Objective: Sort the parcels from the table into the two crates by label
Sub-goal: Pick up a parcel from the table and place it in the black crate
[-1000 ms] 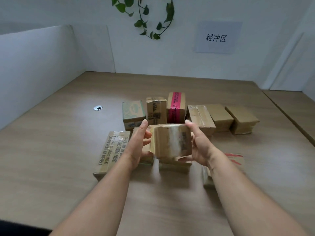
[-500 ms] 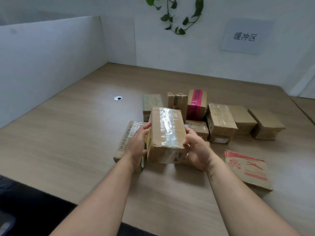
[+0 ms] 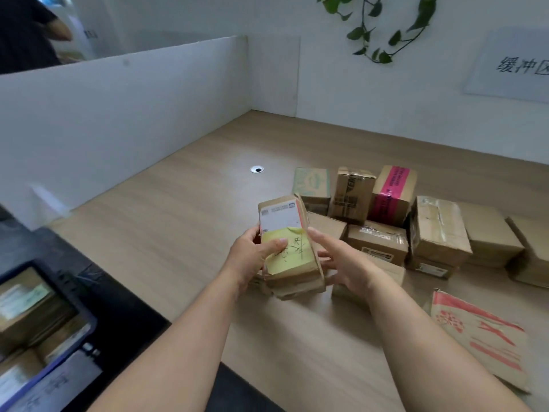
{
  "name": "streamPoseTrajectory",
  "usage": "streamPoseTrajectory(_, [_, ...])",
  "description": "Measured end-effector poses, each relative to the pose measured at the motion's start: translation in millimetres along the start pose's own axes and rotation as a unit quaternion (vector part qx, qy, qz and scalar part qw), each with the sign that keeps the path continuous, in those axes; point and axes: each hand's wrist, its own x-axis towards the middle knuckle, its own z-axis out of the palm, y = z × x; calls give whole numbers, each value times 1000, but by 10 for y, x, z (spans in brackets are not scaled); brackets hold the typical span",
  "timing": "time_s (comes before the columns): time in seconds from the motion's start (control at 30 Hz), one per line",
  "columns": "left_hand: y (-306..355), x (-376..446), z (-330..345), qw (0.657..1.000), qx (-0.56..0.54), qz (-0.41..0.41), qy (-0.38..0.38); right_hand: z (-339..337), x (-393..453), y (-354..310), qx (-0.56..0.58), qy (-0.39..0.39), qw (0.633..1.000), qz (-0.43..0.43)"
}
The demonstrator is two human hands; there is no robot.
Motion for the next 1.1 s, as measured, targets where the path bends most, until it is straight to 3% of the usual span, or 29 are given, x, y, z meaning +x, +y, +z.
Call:
streamPoseTrajectory(0.13, [15, -109, -106, 999, 6, 17, 34, 101, 108, 83, 59, -66, 996, -13])
streamPoseTrajectory(0.27, [-38, -279, -331, 999, 28, -19, 24, 280, 321, 188, 102, -107, 989, -13])
streamPoseTrajectory(0.53, [-284, -649, -689, 991, -14, -103, 83, 749, 459, 277, 91, -200, 976, -8])
streamPoseTrajectory(0.77, [-438, -915, -978, 984, -48, -66, 160, 1040, 449, 299, 42, -310, 950, 6])
streamPoseTrajectory(1.1, [-578, -1372, -1901, 965, -78, -49, 246, 2153, 534, 274, -5, -327, 945, -5])
